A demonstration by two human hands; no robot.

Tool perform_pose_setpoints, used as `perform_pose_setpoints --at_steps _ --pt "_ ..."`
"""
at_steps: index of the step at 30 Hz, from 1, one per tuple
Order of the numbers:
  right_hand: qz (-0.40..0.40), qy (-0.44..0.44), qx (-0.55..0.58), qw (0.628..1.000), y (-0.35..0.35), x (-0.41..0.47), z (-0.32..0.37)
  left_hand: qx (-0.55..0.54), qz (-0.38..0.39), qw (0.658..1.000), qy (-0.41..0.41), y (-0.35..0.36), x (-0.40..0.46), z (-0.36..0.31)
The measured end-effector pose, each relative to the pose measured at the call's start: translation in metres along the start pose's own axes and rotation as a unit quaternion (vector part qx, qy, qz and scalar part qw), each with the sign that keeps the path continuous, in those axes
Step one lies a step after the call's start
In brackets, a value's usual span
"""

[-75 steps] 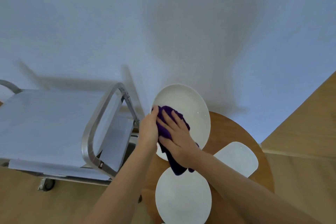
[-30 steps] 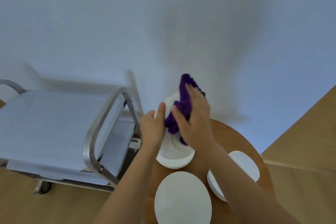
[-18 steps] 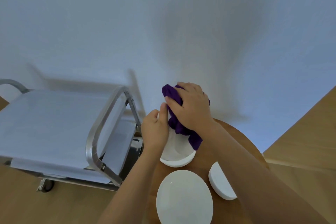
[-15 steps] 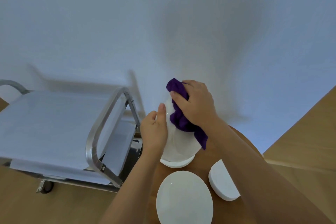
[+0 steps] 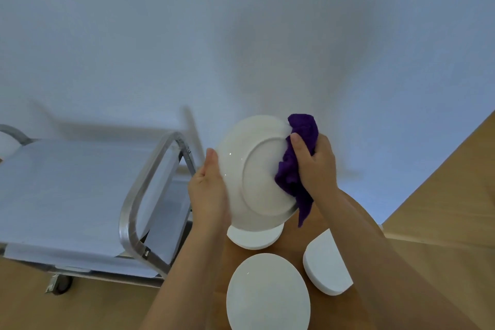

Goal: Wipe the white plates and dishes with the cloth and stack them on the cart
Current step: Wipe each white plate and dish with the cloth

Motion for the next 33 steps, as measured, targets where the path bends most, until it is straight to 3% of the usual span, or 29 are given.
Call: perform_pose_setpoints --at_steps 4,7,11,14,17,19,23,26,33 --pt "-0.021 0.086 0.086 0.992 -0.001 -0.012 -0.012 -0.056 -0.021 0.998 -0.029 0.005 0.001 0.000" --pt "-0.037 0.226 0.194 0.954 -0.001 -0.025 -0.029 -0.094 -0.020 0.994 -0.056 0.009 0.001 0.004" --pt "-0.020 0.297 0.233 0.926 -0.007 -0.026 -0.036 -0.123 0.032 0.987 -0.097 0.015 -0.004 0.013" --pt "0.040 0.330 0.223 0.916 -0.018 -0.013 -0.036 -0.134 0.197 0.955 -0.178 0.015 -0.004 0.018" --pt "0.140 0.323 0.172 0.920 -0.025 -0.002 -0.032 -0.126 0.409 0.862 -0.271 0.012 -0.012 0.006" --pt "0.192 0.302 0.130 0.925 -0.023 0.002 -0.027 -0.122 0.462 0.826 -0.300 0.011 -0.016 0.004" --pt "0.206 0.287 0.116 0.928 -0.014 0.002 -0.023 -0.126 0.429 0.863 -0.236 0.015 -0.004 0.004" --pt "0.206 0.260 0.101 0.938 -0.012 -0.007 -0.026 -0.122 0.364 0.891 -0.240 0.014 0.005 0.009" --pt "0.192 0.291 0.094 0.932 -0.009 -0.029 -0.039 -0.126 0.282 0.926 -0.218 0.017 0.001 0.015"
Point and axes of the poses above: each hand's wrist, its own x-axis towards the middle knuckle, its own y-axis out of the palm, z = x × y, the point moved 5 cm from there along x, towards the middle knuckle, and after that the axes turned 7 degrees about -z, right-handed, at the moved point
